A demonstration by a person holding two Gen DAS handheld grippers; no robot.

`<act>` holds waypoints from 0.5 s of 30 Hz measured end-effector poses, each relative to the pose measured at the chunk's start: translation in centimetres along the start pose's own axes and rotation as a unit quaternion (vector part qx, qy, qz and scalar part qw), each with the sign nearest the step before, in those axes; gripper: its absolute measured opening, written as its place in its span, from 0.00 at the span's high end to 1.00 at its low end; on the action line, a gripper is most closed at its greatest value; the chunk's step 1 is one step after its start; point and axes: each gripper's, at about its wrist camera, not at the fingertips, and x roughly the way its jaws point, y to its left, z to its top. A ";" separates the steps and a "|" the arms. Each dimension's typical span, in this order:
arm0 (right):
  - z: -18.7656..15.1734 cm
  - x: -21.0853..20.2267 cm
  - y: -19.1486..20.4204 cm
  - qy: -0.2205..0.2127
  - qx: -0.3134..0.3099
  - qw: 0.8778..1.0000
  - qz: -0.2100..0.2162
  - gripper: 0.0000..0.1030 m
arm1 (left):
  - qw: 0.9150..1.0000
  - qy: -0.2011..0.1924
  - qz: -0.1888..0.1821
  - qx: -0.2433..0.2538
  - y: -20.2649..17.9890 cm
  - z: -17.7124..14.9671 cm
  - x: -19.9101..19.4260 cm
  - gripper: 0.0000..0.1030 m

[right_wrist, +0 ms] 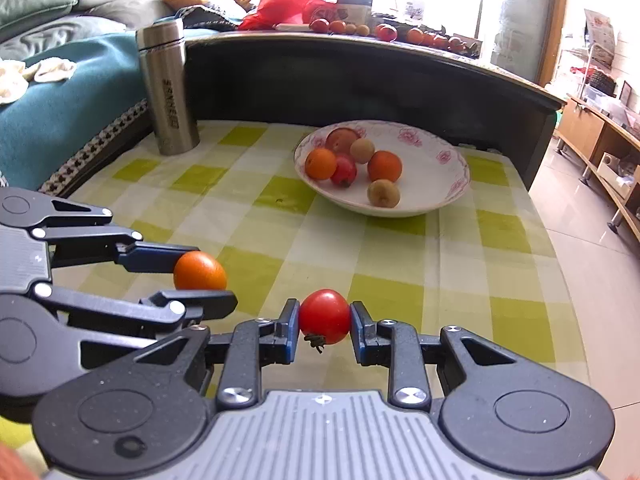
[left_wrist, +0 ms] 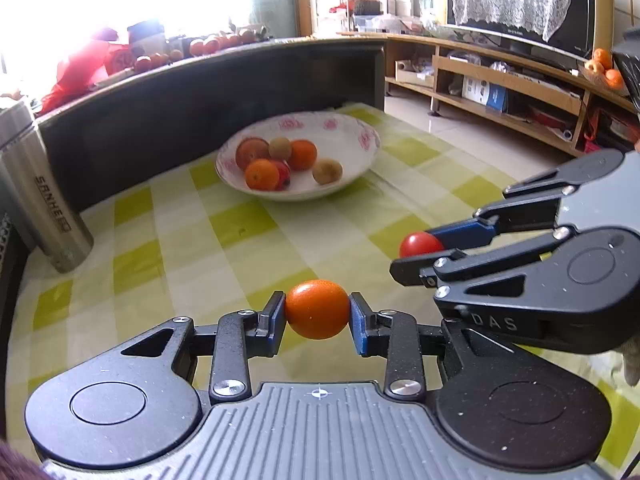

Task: Organize fruits
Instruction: 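Close left gripper on the orange while right gripper grasps the red tomato, then lift the orange and tomato and carry both over the white plate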

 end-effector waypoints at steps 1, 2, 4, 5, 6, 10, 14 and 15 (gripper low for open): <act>0.2 0.0 -0.1 -0.001 0.005 1.000 0.001 0.68 | 1.000 -0.003 0.002 -0.002 0.1 0.3 0.0 0.60; 0.4 -0.1 -0.3 -0.003 0.009 1.000 0.000 0.68 | 1.000 -0.007 0.003 -0.002 0.2 0.5 0.1 0.60; 0.8 -0.1 -0.5 -0.008 0.012 1.000 -0.006 0.68 | 1.000 -0.012 0.004 -0.001 0.3 1.1 0.2 0.60; 1.1 -0.1 -0.6 -0.010 0.013 1.000 -0.008 0.68 | 1.000 -0.015 0.005 0.000 0.3 1.4 0.3 0.60; 1.3 -0.1 -0.8 -0.013 0.016 1.000 -0.010 0.68 | 1.000 -0.017 0.005 0.001 0.3 1.7 0.3 0.60; 2.2 -0.1 -1.6 -0.024 0.024 0.999 -0.019 0.68 | 1.000 -0.027 0.007 0.003 0.4 3.0 0.7 0.60; 3.2 0.0 -2.3 -0.033 0.026 0.999 -0.026 0.68 | 0.999 -0.032 0.012 0.004 0.5 4.1 1.1 0.60; 3.5 0.1 -2.4 -0.035 0.028 0.999 -0.028 0.67 | 0.999 -0.033 0.013 0.004 0.6 4.4 1.3 0.60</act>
